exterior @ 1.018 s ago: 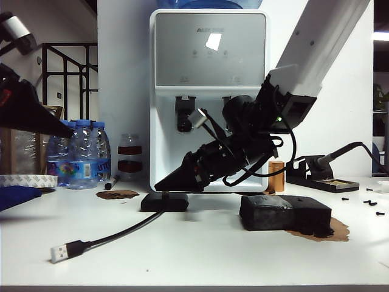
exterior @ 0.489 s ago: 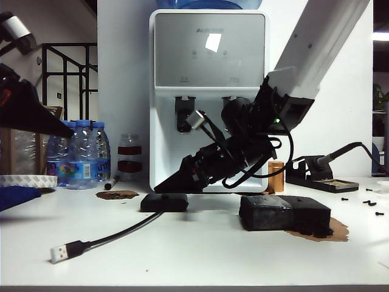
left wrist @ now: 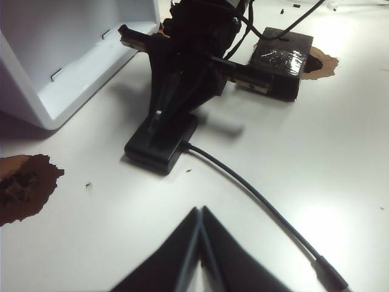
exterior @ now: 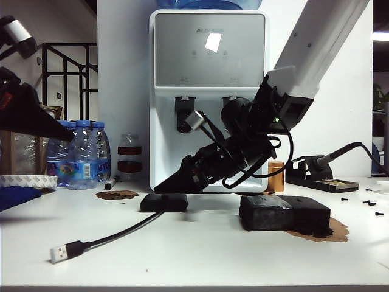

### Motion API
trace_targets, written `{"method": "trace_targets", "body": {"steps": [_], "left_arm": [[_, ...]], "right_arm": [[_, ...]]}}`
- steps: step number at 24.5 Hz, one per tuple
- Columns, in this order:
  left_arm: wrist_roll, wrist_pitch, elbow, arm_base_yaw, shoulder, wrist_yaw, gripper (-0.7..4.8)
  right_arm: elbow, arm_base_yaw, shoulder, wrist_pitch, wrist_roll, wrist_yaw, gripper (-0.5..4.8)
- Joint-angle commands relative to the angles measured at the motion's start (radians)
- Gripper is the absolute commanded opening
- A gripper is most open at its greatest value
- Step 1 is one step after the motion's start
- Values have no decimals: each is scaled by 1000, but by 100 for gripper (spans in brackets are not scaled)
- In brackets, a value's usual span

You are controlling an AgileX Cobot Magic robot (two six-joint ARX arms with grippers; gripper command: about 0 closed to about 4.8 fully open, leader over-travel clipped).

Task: Take the USB flash drive out of the black sponge and insert it into the slot on top of the black USB adpator box.

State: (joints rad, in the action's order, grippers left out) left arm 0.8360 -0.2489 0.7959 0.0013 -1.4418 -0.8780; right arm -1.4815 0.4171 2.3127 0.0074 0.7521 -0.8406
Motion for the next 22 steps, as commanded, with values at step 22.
{"method": "trace_targets", "body": {"steps": [22], "left_arm": [[5, 25, 1, 0, -23, -4, -4]], "right_arm": [[32, 25, 103, -205, 135, 272, -1]]}}
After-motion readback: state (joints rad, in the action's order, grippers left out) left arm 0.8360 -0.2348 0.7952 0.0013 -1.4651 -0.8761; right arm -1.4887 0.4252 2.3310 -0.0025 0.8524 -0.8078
